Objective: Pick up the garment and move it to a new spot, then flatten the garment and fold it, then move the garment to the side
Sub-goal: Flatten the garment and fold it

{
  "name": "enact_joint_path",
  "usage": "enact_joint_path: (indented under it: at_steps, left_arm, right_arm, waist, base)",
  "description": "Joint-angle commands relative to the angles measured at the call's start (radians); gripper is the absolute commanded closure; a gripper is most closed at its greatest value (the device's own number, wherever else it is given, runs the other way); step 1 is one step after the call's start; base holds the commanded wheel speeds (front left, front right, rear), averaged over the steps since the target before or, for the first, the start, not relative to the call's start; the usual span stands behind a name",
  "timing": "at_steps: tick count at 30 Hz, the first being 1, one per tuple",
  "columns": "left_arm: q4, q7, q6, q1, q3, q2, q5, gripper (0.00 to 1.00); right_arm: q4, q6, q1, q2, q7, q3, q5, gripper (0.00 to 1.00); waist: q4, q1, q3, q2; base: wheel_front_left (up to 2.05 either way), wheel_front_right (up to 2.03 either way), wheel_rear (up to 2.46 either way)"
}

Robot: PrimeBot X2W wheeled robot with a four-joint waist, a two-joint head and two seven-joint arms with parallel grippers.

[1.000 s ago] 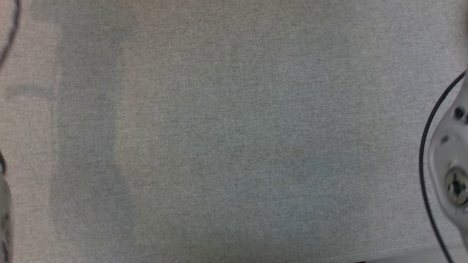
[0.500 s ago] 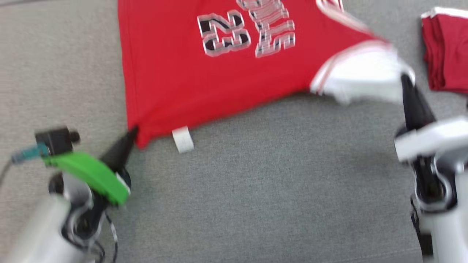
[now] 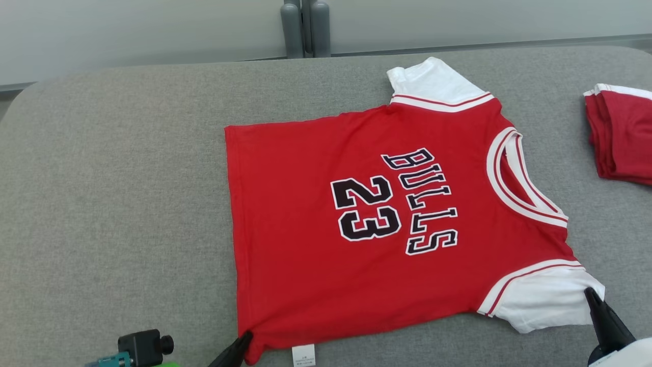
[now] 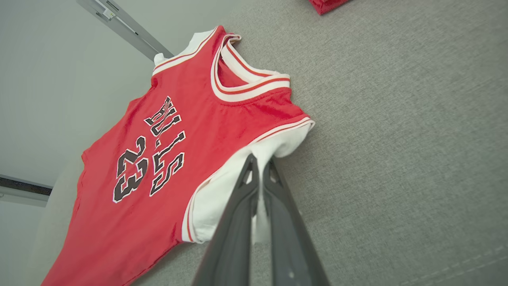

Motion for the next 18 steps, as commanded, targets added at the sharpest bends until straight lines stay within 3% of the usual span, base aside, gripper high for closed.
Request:
enact_joint_path:
  at_steps: [1, 8, 18]
  left_arm:
    - [-0.004, 0.012, 0.01, -0.018, -0.001, 0.009, 0.013, 1.0]
    - [-0.015, 0.111, 0.05, -0.179, -0.007, 0.017, 0.034, 1.0]
    - [0.146, 0.312, 0.053, -0.467, -0.041, -0.089, -0.031, 1.0]
  right_arm:
    - [0.002, 0.0, -0.03, -0.001, 0.015, -0.001, -0.019, 1.0]
    - [0.006, 0.0, -0.213, -0.015, 0.202, -0.033, -0.149, 1.0]
    - [0.072, 0.0, -0.463, -0.052, 0.445, -0.049, -0.322, 1.0]
  waist:
    - [0.021, 0.0001, 0.015, 0.0]
    - [0.048, 0.0001, 0.032, 0.0]
    - [0.105, 0.0001, 0.105, 0.0]
  base:
    - [0.0, 0.0, 0.0]
    - [0.0, 0.0, 0.0]
    - [0.0, 0.0, 0.0]
